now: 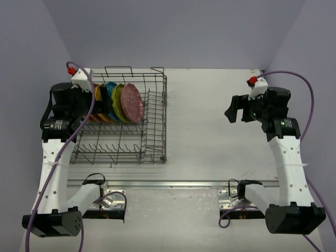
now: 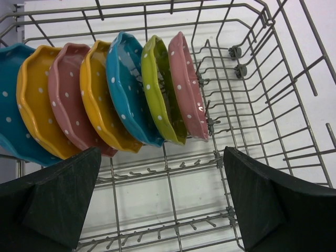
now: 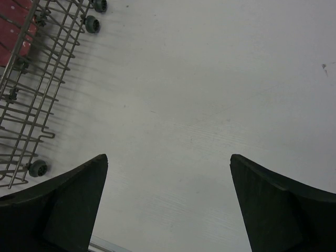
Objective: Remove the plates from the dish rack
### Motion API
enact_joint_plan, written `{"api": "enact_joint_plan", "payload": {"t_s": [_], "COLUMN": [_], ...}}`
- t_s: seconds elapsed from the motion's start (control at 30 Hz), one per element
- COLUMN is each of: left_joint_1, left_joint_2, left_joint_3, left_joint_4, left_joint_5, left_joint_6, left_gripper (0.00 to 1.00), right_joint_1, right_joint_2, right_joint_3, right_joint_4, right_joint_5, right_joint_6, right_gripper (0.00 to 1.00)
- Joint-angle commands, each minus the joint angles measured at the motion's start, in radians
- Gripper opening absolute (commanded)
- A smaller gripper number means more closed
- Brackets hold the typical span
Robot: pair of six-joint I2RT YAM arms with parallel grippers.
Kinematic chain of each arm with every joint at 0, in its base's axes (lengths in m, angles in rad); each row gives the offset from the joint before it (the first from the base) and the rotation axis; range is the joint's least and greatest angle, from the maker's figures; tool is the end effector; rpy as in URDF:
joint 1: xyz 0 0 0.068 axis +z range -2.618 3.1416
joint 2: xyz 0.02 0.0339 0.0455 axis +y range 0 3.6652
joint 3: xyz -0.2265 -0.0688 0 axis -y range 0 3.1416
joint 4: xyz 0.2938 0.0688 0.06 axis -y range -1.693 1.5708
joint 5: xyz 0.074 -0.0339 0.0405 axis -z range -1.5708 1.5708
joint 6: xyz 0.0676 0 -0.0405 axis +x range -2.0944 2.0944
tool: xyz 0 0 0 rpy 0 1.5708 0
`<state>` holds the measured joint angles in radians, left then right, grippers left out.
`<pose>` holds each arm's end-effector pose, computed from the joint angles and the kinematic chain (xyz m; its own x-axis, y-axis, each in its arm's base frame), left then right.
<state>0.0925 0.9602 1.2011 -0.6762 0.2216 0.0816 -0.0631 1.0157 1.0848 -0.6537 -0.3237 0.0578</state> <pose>0.2882 0.0118 0.3684 -0.4097 0.0419 -0.9113 0.1422 0.9897 -0.0185 0.3055 0.0022 0.3099 -0.5617 0.0904 -0.8224 -0.1728 0.9593 0.2234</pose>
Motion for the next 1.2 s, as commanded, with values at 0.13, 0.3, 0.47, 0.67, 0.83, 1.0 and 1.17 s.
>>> {"api": "enact_joint_plan", "payload": {"t_s": [0.13,0.3,0.47,0.67,0.83,1.0,1.17], "left_joint_1": [0.006,-0.094,-0.256,-0.274,-0.276,-0.277,-0.278], "left_joint_2": [0.061,0.172,0.323,0.507,0.607,0.673,0.704], "left_joint_3": [0.09,0.19,0.271,0.415,0.469,0.492,0.483], "left_joint_4": [0.046,0.029,-0.002,-0.062,-0.072,-0.082,-0.082], "left_joint_5": [-0.049,-0.174,-0.364,-0.359,-0.335,-0.308,-0.298], "left_joint_6": [0.023,0.025,0.015,-0.018,-0.057,-0.067,-0.071], "left_gripper": [1.0,0.98,0.9,0.78,0.7,0.69,0.66], "right_joint_1": [0.004,0.005,0.003,0.004,0.005,0.004,0.003], "right_joint_2": [-0.018,-0.009,0.003,0.006,0.007,0.007,0.006], "right_joint_3": [-0.019,-0.02,-0.02,-0.037,-0.04,-0.053,-0.063], "right_joint_4": [0.023,0.024,0.023,0.029,0.029,0.037,0.043], "right_joint_5": [-0.029,-0.04,-0.047,-0.051,-0.05,-0.051,-0.049], "right_joint_6": [0.016,0.023,0.036,0.045,0.046,0.05,0.051], "right_gripper": [0.99,0.99,0.99,0.99,0.99,0.99,0.99]}}
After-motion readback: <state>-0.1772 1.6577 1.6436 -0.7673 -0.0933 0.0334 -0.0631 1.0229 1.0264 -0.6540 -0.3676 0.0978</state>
